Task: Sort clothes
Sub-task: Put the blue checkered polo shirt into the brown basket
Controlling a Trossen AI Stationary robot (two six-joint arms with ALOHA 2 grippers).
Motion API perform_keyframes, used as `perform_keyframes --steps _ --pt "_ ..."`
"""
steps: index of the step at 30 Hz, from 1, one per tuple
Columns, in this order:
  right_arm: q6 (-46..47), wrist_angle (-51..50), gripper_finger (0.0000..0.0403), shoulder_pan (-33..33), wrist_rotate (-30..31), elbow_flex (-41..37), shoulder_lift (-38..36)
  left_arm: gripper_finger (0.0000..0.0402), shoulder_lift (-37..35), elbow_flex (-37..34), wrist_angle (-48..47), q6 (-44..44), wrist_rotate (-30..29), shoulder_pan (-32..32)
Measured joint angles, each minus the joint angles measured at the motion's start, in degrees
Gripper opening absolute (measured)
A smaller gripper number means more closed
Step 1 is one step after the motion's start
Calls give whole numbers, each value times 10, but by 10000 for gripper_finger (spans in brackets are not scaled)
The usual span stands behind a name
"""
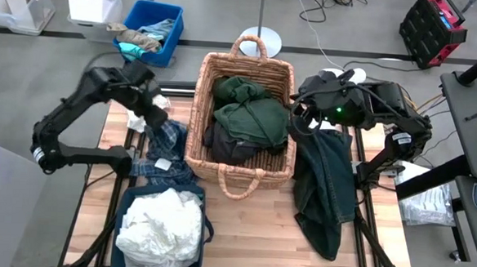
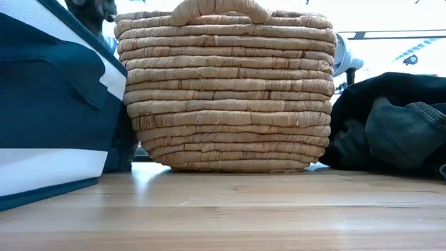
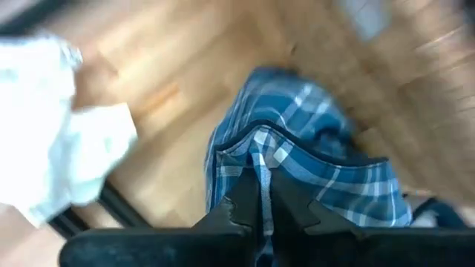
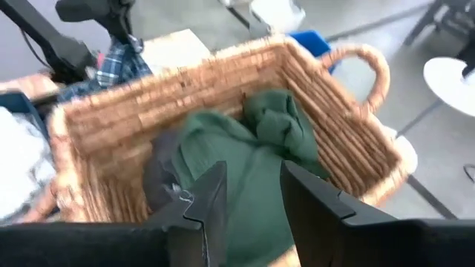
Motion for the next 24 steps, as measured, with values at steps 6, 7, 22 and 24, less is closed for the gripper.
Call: perform_keyframes --steps 6,7,22,24 --pt "-65 77 117 -6 0 0 3 0 -13 132 -7 -17 -1 0" --pt "-78 90 120 -6 -1 0 4 0 -14 155 -8 -17 -1 0" --pt "-280 385 257 -11 -37 0 101 0 -11 408 44 -25 9 0" --pt "-297 424 274 -11 -48 -1 120 0 -11 420 49 -26 9 0"
